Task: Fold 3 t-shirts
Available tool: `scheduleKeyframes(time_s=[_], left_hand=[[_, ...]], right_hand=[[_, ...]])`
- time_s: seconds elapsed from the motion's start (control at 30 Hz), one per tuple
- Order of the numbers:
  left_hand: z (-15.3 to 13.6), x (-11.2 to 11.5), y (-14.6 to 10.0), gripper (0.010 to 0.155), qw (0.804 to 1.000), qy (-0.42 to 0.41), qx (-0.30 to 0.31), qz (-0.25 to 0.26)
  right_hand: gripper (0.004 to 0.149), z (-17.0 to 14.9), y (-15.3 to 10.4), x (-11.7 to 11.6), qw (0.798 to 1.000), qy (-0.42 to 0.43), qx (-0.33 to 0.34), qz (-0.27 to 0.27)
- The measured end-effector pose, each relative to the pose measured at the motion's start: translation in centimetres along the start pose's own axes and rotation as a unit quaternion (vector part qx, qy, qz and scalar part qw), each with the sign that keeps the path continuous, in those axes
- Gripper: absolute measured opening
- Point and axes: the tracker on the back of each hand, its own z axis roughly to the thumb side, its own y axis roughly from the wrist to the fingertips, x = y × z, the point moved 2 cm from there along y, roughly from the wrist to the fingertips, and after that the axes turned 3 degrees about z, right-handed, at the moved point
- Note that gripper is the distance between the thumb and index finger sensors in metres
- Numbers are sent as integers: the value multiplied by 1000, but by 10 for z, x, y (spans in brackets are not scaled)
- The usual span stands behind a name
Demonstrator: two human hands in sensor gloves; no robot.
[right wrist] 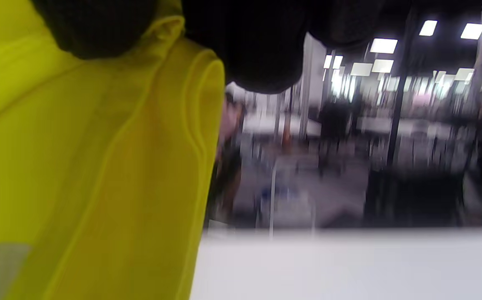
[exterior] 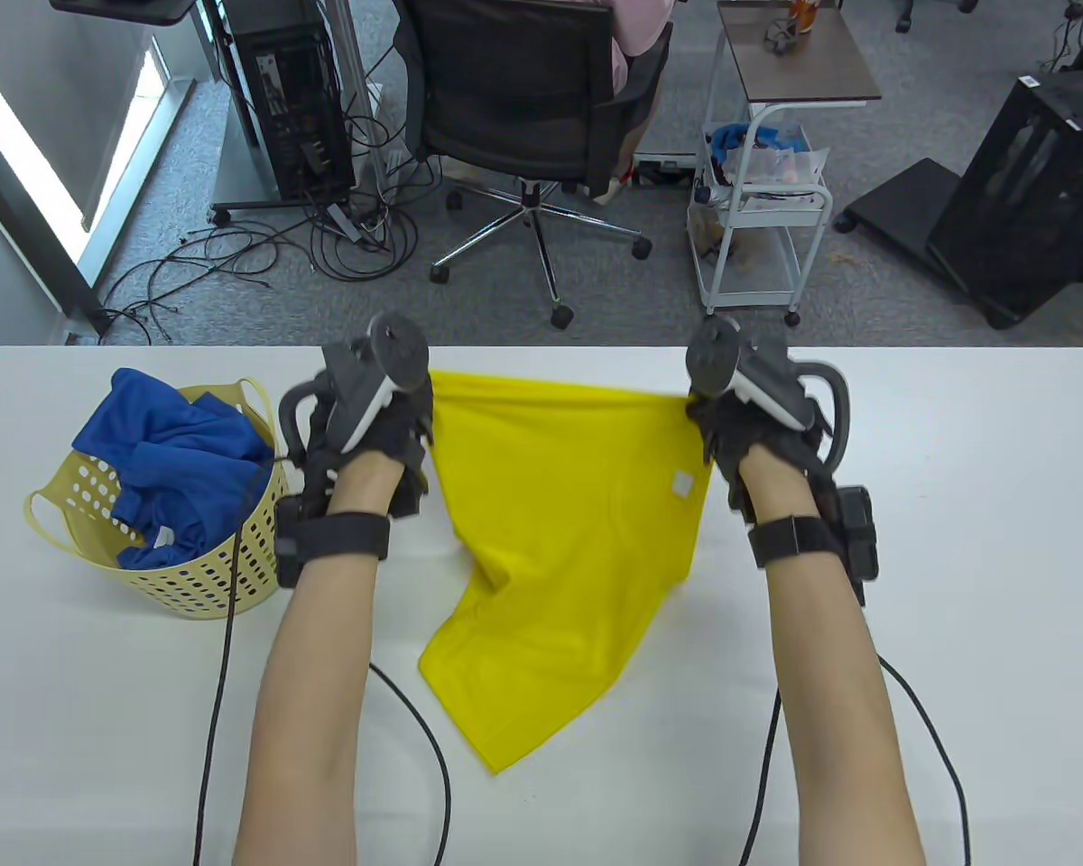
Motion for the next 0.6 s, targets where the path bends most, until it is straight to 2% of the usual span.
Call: scheduleKeyframes(time_s=[0.03,0.1,0.17,0.23,0.3,0.4,0.43,0.5,0.53,0.57,0.6], left_hand=[[6,-26,8,38,999,-25,1,42],[13,-60,14,38,994,-48,21,98],[12,-77,7,38,991,-41,39,117],[7,-73,-9,38,992,-22,53,109],[-1,-54,-30,38,995,-3,60,79],[-21,0,-69,38,998,35,52,-29],[-28,18,-82,38,995,45,45,-71],[-46,62,-115,38,985,51,29,-163],[-52,75,-126,38,979,52,21,-195],[-61,94,-141,38,969,56,16,-240],[-67,103,-150,38,962,60,13,-265]], right_hand=[[42,0,4,32,996,9,-6,-88],[42,0,3,77,984,20,-9,-175],[42,-1,-7,101,975,21,9,-220],[42,-2,-19,100,977,6,29,-212],[42,-3,-35,78,982,-24,37,-183],[43,-10,-62,10,996,-39,43,-71],[43,-12,-72,-18,998,-36,51,-10],[43,-19,-97,-73,996,-23,45,77],[43,-21,-106,-91,993,-21,46,106],[44,-23,-124,-118,987,-23,46,153],[43,-23,-133,-130,983,-25,52,173]])
